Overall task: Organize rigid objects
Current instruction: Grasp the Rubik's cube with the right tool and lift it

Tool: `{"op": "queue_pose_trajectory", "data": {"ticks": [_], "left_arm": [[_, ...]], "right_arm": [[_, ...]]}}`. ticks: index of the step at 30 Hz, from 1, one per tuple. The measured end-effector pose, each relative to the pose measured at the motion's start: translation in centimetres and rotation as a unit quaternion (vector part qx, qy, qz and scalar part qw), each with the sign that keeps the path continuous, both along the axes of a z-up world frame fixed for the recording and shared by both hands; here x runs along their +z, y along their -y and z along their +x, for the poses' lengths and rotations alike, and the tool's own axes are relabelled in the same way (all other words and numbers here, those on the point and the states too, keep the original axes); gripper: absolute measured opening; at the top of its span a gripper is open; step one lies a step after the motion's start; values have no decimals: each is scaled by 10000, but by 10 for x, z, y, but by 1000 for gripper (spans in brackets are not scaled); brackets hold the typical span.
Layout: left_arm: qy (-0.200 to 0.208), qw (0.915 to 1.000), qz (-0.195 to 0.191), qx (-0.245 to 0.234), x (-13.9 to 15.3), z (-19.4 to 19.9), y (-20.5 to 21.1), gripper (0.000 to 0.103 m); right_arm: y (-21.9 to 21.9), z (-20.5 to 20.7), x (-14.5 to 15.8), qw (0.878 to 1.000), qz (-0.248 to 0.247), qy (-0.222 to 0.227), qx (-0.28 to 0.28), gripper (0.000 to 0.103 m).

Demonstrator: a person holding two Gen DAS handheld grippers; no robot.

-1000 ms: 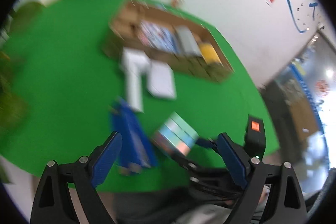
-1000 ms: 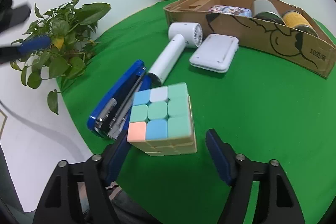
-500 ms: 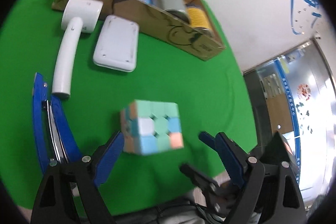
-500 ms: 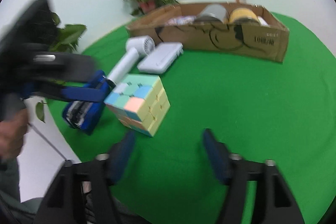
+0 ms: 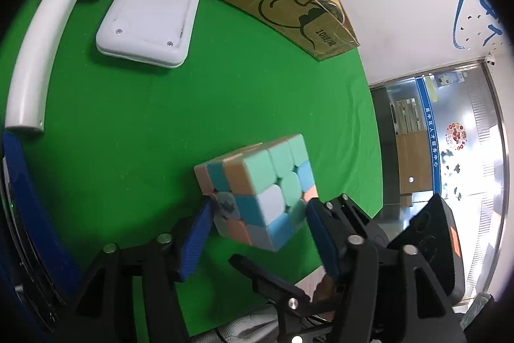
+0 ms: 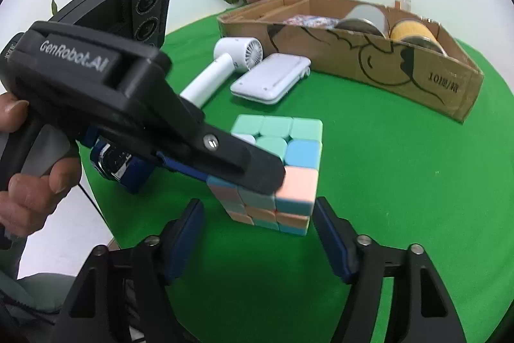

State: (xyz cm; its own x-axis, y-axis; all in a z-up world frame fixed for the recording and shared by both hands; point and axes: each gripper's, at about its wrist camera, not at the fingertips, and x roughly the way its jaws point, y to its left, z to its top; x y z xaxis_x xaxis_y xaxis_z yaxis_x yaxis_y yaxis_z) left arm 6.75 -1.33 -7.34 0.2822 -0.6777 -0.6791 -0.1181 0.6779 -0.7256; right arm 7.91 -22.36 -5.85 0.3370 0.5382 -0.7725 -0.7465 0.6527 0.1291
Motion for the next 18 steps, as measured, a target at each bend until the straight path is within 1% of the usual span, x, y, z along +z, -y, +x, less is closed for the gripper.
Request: {"op": "queue_pose_trajectory", "data": {"ticks": [2,4,6,7,8,10,11,14,17,18], "left_arm": [[-76,10000,-50,26,-4,3,1,70],[-109,9999,-97,65,-4,1,-2,71],[-119,9999,-98,42,-3,2,-1,70],[-113,9999,-98,32,-3,3,-1,70],[-99,9999,-96,15,-3,4,-1,69],[-50,9999,-91,-14,-3,7,0,67],[-14,10000,-47,-30,-1,8,0,67],[124,9998,141,-57,6,11,1,64],[271,9993,241,-99,13,12,0,55],[314,9991,277,-111,15,11,-1,54]], "right_arm": [[-2,-2,0,10000,-21,-29,80,64],[-3,-2,0,9998,2,-100,195,65],[-2,0,0,9996,17,-106,268,62],[0,4,0,9997,-1,-91,208,62],[1,7,-1,9999,-54,-75,116,62],[0,15,-5,9997,-149,-154,105,58],[-3,15,-6,9996,-202,-135,160,51],[-16,12,-8,9986,-477,154,187,50],[-16,15,-7,9989,-450,116,54,50],[-17,16,-6,9987,-480,155,0,49]]}}
